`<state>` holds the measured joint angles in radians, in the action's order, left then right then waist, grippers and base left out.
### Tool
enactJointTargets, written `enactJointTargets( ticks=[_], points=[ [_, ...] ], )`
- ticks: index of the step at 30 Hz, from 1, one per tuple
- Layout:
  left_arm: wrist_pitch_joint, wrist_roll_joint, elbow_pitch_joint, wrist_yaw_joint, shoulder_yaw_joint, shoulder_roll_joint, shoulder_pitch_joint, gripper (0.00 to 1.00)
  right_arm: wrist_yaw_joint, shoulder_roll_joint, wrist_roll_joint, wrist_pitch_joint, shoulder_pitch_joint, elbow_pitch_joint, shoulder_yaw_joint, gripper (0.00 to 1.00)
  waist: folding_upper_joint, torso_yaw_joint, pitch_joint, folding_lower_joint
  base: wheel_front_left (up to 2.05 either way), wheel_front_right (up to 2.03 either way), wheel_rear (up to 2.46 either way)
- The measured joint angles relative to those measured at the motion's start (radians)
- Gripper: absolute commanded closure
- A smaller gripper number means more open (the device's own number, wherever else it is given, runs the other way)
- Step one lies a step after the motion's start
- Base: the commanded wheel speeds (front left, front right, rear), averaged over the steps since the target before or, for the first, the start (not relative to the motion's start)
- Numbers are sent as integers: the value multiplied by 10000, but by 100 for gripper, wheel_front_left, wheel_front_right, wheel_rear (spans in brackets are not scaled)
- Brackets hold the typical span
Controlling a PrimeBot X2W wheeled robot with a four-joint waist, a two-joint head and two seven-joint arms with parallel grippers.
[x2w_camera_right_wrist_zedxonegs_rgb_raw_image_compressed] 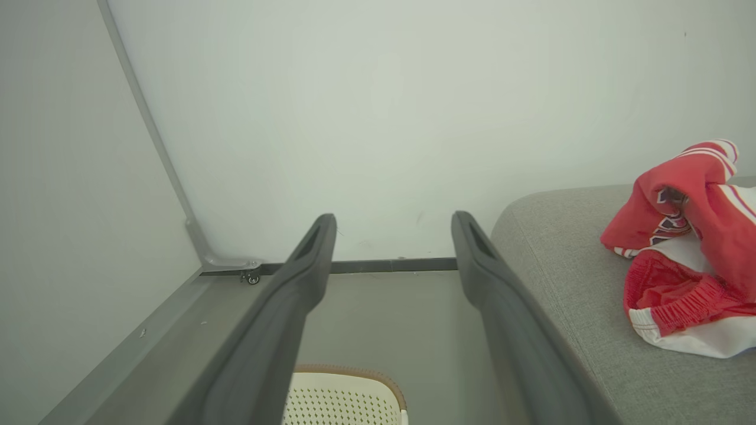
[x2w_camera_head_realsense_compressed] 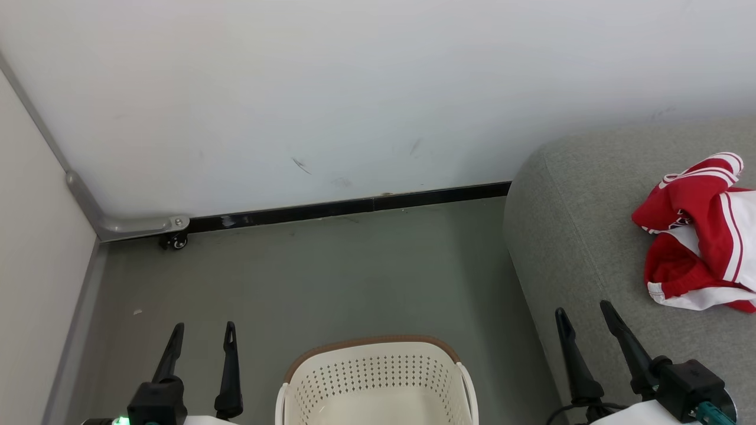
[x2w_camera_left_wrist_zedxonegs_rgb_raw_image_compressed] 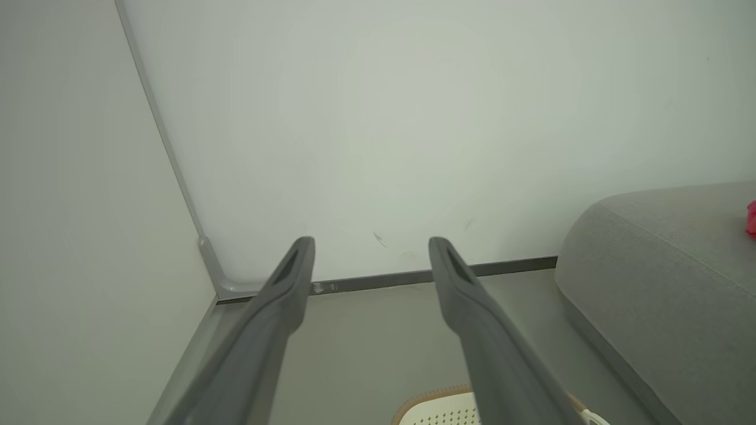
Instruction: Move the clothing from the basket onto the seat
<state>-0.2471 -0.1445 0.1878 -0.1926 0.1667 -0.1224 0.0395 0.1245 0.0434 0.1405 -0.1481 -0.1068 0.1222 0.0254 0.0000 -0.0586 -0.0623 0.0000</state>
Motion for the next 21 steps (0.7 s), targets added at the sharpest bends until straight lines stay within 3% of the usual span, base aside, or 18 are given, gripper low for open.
enactJointTargets(
  ticks=[21],
  points=[
    [153,-192,370,-130,-188,94,-53,0,0,-4,192,119,-163,-261,92,0,0,20,50,0,0,0,0]
  ],
)
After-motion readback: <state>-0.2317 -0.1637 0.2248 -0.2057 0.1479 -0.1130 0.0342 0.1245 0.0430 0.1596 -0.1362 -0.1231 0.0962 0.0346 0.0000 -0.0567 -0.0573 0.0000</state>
